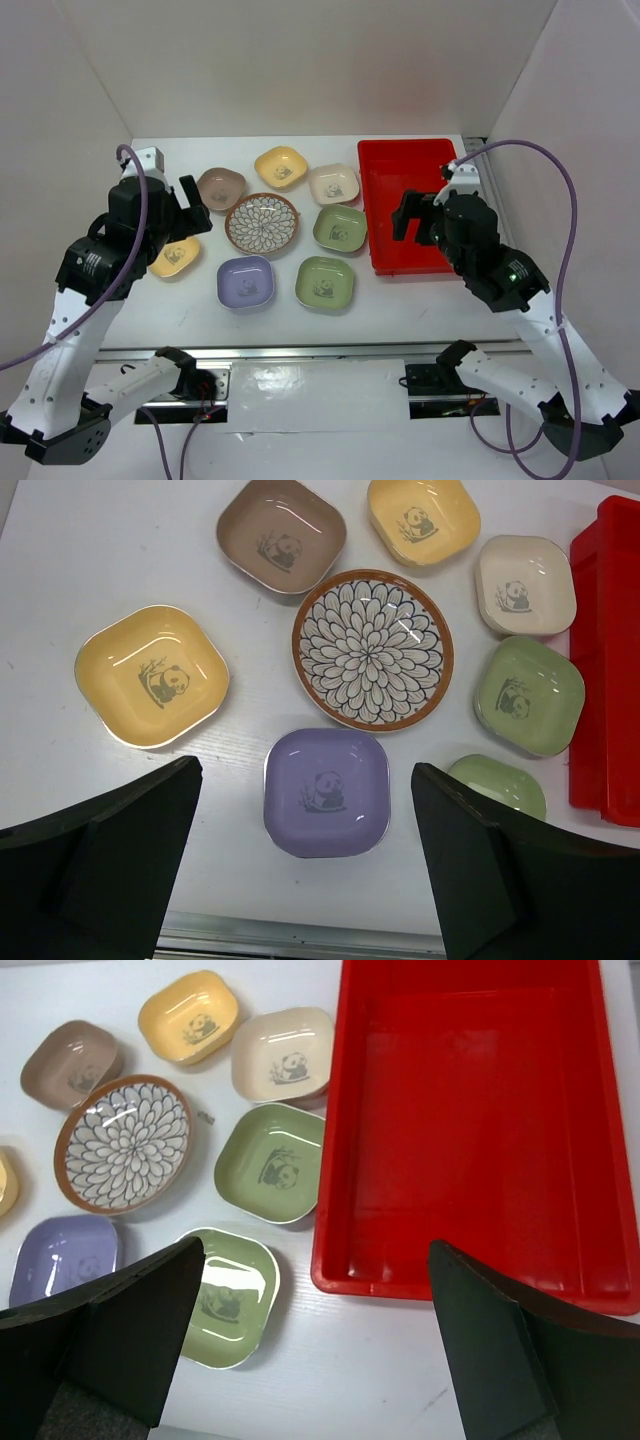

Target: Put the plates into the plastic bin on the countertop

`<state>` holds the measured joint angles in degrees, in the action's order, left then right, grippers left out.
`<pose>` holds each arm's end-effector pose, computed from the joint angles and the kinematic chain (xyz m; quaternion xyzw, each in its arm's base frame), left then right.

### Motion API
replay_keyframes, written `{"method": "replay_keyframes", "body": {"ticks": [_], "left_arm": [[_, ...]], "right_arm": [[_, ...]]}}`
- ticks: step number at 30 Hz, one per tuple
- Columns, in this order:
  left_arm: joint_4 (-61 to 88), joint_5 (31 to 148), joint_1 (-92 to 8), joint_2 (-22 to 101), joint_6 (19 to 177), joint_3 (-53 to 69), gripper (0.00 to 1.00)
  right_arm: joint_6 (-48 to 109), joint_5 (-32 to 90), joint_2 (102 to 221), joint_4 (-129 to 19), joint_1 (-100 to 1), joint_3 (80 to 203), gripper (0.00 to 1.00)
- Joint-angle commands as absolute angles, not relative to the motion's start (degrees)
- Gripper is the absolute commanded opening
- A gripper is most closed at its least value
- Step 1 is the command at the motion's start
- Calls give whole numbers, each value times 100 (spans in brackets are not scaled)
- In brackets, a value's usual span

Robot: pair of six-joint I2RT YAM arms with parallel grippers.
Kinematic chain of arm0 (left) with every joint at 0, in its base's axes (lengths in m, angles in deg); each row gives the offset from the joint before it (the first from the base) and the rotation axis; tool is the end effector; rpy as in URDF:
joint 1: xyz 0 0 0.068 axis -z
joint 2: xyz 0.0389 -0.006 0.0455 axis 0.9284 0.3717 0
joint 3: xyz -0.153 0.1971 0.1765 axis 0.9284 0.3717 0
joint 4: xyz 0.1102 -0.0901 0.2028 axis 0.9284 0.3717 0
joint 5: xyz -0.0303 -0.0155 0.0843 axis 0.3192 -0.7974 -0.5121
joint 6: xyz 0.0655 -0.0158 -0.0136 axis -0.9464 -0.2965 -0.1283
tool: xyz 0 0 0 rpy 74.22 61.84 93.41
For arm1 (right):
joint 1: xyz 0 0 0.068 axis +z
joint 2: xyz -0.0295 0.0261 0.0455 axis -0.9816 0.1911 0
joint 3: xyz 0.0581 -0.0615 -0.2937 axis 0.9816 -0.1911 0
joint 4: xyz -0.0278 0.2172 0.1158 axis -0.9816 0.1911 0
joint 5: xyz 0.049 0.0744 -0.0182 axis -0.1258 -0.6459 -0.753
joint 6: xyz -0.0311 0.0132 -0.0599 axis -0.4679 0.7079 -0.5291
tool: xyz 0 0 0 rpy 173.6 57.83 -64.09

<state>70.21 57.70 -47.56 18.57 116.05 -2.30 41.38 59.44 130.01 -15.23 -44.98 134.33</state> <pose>0.1354 -0.0271 0.4597 -0.1741 0.8244 -0.0586 0.5355 0.1295 0.0613 0.4251 -0.0025 0.8182 0.0932 0.5673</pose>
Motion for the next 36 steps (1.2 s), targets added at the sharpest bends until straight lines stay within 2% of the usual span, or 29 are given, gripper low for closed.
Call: {"method": "replay_keyframes", "body": {"ticks": [1, 4, 9, 10, 16, 23, 25, 30, 35, 36], "left_arm": [[6827, 5785, -4735, 1797, 11455, -280, 100], [6827, 5838, -4735, 1797, 11455, -280, 100], [6880, 5961, -4735, 1859, 11630, -184, 100], [6880, 5961, -4735, 1859, 11631, -131, 100], [6880, 6339, -4735, 1859, 11631, 352, 100], [6651, 6480, -4682, 1806, 11578, 731, 100], [6651, 6428, -4682, 1806, 11578, 731, 100], [6599, 6480, -4682, 1806, 11526, 854, 100], [6546, 6480, -4682, 1806, 11473, 906, 100], [6546, 6480, -4682, 1806, 11473, 907, 100]], "right_arm": [[3884, 5434, 12916, -2305, -4470, 13223, 100], [3760, 4960, 13416, -2868, -4470, 13090, 100], [3505, 3905, 14936, -4009, -4418, 13152, 100], [3452, 3624, 15181, -4464, -4418, 13239, 100], [3198, 2743, 17315, -5003, -4418, 14309, 100], [3074, 2400, 19216, -5005, -4303, 15339, 91], [3074, 2348, 19681, -5058, -4303, 15471, 85], [3074, 2347, 20395, -5118, -4303, 15876, 78], [3074, 2294, 20800, -5119, -4303, 16139, 77], [3074, 2294, 20905, -5119, -4303, 16192, 72]]}}
